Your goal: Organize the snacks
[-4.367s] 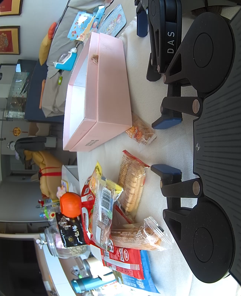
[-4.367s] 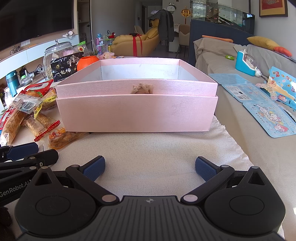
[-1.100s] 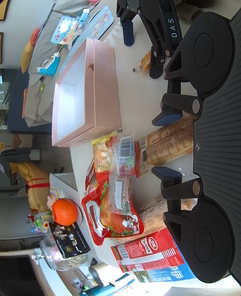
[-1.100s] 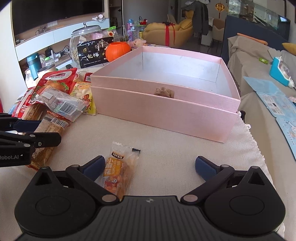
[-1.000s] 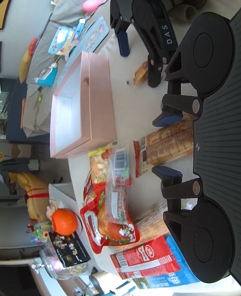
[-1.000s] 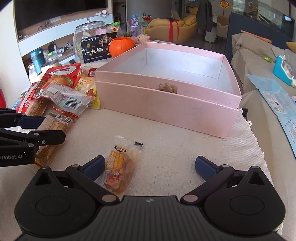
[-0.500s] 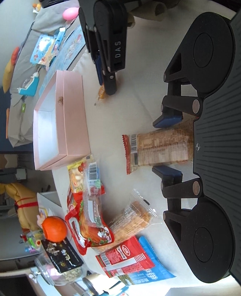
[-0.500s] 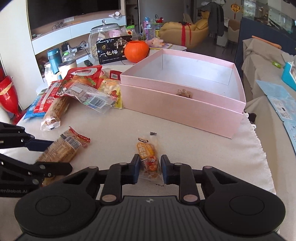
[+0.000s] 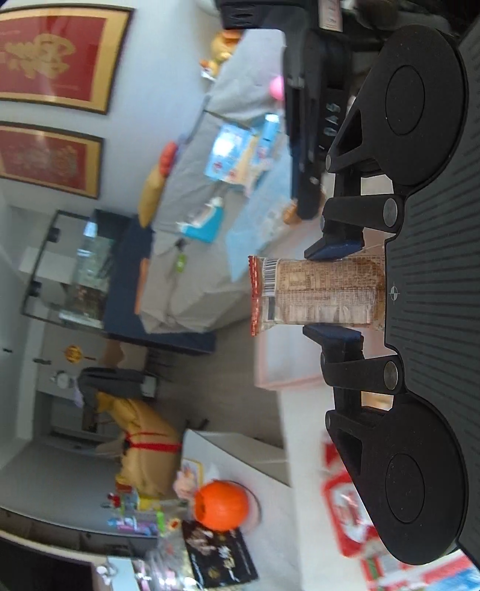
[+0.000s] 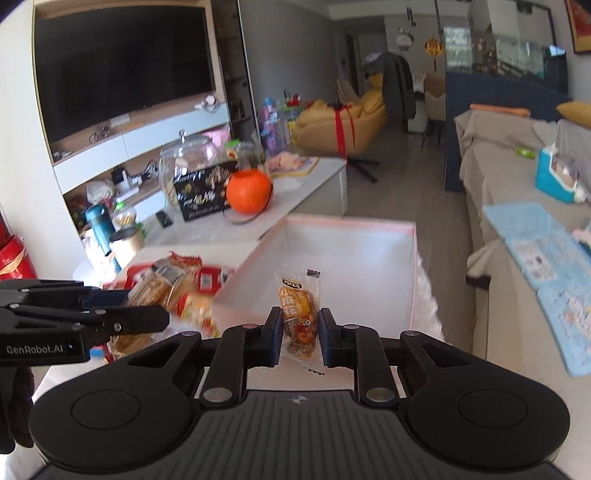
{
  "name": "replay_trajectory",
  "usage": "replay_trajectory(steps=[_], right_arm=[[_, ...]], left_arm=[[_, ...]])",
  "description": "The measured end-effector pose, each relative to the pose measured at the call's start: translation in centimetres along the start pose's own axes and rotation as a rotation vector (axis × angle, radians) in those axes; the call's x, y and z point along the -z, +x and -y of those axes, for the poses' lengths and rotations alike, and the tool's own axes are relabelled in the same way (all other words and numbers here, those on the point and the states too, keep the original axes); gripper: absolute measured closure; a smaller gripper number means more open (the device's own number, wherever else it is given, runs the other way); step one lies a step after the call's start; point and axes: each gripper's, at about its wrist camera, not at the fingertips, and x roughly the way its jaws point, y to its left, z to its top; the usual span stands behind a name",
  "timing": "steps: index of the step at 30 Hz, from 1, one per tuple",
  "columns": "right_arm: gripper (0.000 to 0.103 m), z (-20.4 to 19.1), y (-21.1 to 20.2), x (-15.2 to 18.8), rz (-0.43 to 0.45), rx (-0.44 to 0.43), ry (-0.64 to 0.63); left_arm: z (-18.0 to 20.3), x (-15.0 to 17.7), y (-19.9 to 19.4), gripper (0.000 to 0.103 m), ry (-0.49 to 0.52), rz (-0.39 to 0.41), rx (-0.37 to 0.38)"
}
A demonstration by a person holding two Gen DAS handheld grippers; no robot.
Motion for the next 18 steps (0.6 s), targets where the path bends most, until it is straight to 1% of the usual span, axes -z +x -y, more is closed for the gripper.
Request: replay_trajectory(steps=[1,2,3,4,5,6,7,9,12,14,16,17,18], right_arm=[[0.08,0.1,0.4,-1.2,0.031,0.011,-0.002],[0.076,0.3,1.5,-2.6,0.057,0.022,0.001],[0.052,0.4,2.5,-3.4,0.045,0.036,-0.002],[0.034,0.6,3.9,-4.2,0.011,0.079,0.003],[0.034,0.7,4.5,-4.2,-0.006,0.115,0.013],[0.034,0.8,4.6,-3.9,-0.021,0.122,0.013],[0.034,0.8,4.4,-3.3,-0.027,0.107,0.009],[0.033,0.7,3.6,-1.4,-0.036,0.067,-0.002],[0.032,0.1,3.6,1.6,-0.09,0.047,0.008],[0.032,-0.4,4.3,3.2,-0.138,0.015,0.034],[0.032,-1.4,5.1,4.9,-0.191,-0.018,0.044],[0.032,-1.9,5.3,5.5,-0.208,-0.026,0.043],[0.032,-2.3,5.4,6.0,-0.219,-0.032,0.04]], left_arm=[[-0.8,-1.4,1.8,0.055,-0.038,-0.007,0.024],[-1.7,-2.4,3.7,0.057,-0.072,-0.039,0.024],[-2.4,-2.9,5.2,0.058,-0.083,-0.071,0.004],[-2.8,-3.0,6.0,0.06,-0.071,-0.096,-0.031],[-3.2,-2.8,6.4,0.06,-0.044,-0.113,-0.063],[-3.5,-2.3,6.3,0.06,-0.02,-0.12,-0.08],[-4.0,-1.6,6.1,0.06,-0.005,-0.123,-0.094],[-5.7,-0.2,6.0,0.06,-0.015,-0.141,-0.133],[-7.5,1.6,7.4,0.06,-0.025,-0.186,-0.181],[-8.1,2.6,8.5,0.06,0.004,-0.222,-0.19],[-8.6,3.7,9.7,0.06,0.031,-0.282,-0.21],[-8.8,4.3,9.7,0.062,0.036,-0.308,-0.214],[-8.8,4.8,9.3,0.062,0.035,-0.316,-0.201]])
